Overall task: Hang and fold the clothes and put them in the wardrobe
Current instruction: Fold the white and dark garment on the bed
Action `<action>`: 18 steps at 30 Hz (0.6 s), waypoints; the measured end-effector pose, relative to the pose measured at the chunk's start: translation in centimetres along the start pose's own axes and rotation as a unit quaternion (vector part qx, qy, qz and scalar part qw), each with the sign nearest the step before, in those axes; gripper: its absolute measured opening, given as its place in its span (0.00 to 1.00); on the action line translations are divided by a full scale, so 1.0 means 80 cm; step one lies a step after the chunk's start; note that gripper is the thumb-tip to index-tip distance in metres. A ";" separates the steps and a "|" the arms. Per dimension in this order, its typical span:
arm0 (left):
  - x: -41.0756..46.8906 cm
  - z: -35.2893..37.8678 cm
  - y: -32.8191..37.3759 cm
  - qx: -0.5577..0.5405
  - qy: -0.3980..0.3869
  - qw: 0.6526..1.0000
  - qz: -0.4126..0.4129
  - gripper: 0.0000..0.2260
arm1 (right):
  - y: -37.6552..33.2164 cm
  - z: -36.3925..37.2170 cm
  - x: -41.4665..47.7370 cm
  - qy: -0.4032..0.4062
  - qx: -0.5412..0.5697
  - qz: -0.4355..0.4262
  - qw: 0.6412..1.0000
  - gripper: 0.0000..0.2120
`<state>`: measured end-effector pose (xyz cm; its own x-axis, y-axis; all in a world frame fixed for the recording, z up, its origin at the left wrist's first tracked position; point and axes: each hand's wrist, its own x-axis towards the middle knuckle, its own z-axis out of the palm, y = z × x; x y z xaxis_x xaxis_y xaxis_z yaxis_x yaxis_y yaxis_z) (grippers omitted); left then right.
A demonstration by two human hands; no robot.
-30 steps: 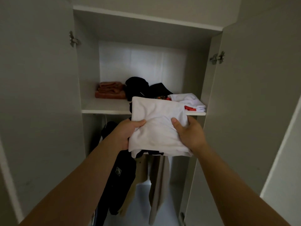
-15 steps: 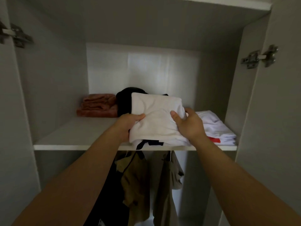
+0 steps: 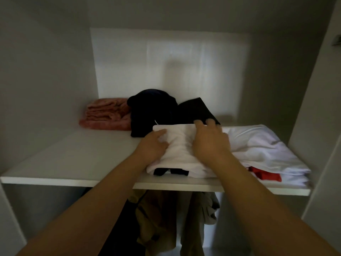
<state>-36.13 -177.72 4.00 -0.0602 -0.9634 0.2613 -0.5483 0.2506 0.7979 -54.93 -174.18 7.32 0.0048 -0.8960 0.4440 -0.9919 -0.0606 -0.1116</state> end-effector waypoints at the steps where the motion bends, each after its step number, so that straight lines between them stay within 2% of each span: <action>1: -0.001 0.002 0.000 0.001 -0.005 1.000 0.002 0.24 | -0.002 0.005 0.003 -0.032 0.037 -0.031 0.998 0.25; 3: -0.005 0.007 -0.006 0.021 -0.015 1.000 0.018 0.23 | -0.005 0.025 -0.002 -0.081 0.053 -0.058 0.994 0.21; 7: -0.016 0.011 -0.013 0.108 -0.022 0.993 0.052 0.23 | 0.000 0.058 -0.025 -0.013 0.003 -0.043 0.999 0.25; 12: -0.039 0.004 -0.002 0.204 0.039 0.972 0.111 0.20 | -0.001 0.040 -0.029 -0.012 0.015 -0.041 0.999 0.25; 15: -0.061 -0.009 0.014 0.275 0.084 0.942 0.175 0.18 | -0.008 0.015 -0.046 0.018 0.014 -0.019 1.000 0.25; 18: -0.100 -0.016 0.036 0.235 0.128 0.926 0.266 0.13 | -0.013 -0.009 -0.082 0.074 0.062 0.042 0.995 0.18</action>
<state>-36.15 -169.19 4.94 -0.2595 -0.6468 0.7171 -0.8041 0.5560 0.2105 -53.99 -167.94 5.15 -0.1044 -0.8267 0.5528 -0.9649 -0.0503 -0.2576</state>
